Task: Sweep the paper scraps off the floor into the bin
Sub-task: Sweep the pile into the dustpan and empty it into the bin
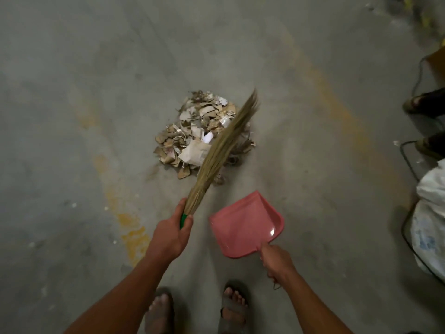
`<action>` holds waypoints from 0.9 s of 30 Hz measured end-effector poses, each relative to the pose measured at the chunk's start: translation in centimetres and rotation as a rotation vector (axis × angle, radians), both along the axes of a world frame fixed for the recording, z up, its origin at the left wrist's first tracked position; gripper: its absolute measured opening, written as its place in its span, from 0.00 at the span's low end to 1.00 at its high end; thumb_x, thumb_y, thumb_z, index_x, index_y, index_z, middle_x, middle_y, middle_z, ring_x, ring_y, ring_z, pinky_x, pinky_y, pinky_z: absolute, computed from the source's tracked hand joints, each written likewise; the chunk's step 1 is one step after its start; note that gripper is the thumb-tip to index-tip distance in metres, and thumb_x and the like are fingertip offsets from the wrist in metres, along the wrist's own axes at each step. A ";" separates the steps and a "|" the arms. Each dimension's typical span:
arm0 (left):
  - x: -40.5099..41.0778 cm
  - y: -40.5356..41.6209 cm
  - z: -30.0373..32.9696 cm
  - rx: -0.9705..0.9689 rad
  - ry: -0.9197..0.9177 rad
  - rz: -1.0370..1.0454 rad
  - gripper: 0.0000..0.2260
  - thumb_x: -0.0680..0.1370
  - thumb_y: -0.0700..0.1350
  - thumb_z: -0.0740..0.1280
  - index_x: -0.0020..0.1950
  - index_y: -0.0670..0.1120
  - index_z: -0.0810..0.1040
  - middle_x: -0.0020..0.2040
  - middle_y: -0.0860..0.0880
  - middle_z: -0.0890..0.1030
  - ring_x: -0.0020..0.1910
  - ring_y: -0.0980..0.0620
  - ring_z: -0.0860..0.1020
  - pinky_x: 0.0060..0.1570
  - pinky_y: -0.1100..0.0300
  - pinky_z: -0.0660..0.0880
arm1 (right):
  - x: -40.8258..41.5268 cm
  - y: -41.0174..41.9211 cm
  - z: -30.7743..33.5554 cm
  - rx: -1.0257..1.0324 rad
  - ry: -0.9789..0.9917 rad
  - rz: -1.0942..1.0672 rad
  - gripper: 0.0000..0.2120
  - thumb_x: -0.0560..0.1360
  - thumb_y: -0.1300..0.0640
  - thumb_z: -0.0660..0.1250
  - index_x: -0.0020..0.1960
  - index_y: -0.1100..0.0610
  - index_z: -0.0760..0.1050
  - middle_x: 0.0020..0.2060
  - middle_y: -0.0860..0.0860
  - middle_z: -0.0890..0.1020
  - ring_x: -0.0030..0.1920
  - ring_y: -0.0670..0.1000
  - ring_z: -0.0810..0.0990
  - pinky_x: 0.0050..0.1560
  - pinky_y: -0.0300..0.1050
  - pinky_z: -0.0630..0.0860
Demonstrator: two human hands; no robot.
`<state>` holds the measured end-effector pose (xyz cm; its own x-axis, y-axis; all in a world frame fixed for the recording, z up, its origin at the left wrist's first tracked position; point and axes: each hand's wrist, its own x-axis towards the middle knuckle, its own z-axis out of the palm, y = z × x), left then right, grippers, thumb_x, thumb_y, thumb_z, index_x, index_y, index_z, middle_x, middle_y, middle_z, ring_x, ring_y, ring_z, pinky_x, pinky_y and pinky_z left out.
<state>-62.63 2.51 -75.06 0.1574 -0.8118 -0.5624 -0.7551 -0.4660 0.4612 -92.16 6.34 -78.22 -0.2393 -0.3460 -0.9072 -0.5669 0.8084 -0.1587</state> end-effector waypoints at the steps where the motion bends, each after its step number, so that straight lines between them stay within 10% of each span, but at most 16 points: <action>1: 0.2 -0.5 -0.3 -0.015 0.008 0.041 0.28 0.86 0.59 0.59 0.84 0.66 0.54 0.41 0.48 0.81 0.36 0.53 0.79 0.41 0.55 0.78 | 0.8 -0.6 -0.3 -0.001 -0.002 0.017 0.20 0.76 0.37 0.50 0.40 0.48 0.72 0.45 0.53 0.77 0.45 0.54 0.76 0.47 0.46 0.73; 7: 2.5 -4.9 -3.3 -0.075 0.029 0.273 0.27 0.85 0.61 0.57 0.83 0.68 0.53 0.49 0.42 0.82 0.40 0.46 0.81 0.46 0.51 0.81 | 5.3 -4.2 -2.4 0.043 0.022 -0.025 0.17 0.79 0.43 0.56 0.40 0.54 0.73 0.40 0.57 0.82 0.31 0.55 0.78 0.30 0.39 0.68; 16: 11.4 -9.6 -10.4 -0.011 0.030 0.362 0.29 0.78 0.68 0.54 0.79 0.74 0.50 0.52 0.39 0.83 0.44 0.39 0.84 0.46 0.40 0.85 | 9.3 -9.7 -9.3 0.117 0.119 -0.008 0.19 0.78 0.42 0.57 0.41 0.56 0.74 0.35 0.57 0.79 0.26 0.54 0.74 0.30 0.39 0.70; 22: 16.9 -10.3 -13.9 0.021 0.014 0.271 0.30 0.78 0.68 0.53 0.80 0.72 0.51 0.51 0.38 0.84 0.39 0.39 0.84 0.45 0.41 0.85 | 9.0 -13.6 -12.6 0.069 0.232 0.209 0.29 0.79 0.32 0.52 0.51 0.54 0.80 0.43 0.55 0.84 0.30 0.55 0.81 0.36 0.42 0.77; 27: 18.7 -10.4 -15.7 0.017 0.010 0.275 0.29 0.78 0.67 0.53 0.80 0.72 0.51 0.49 0.40 0.84 0.38 0.39 0.83 0.44 0.41 0.85 | 10.4 -17.5 -14.2 0.071 0.300 0.373 0.43 0.72 0.23 0.47 0.65 0.53 0.81 0.65 0.61 0.82 0.51 0.58 0.81 0.64 0.59 0.79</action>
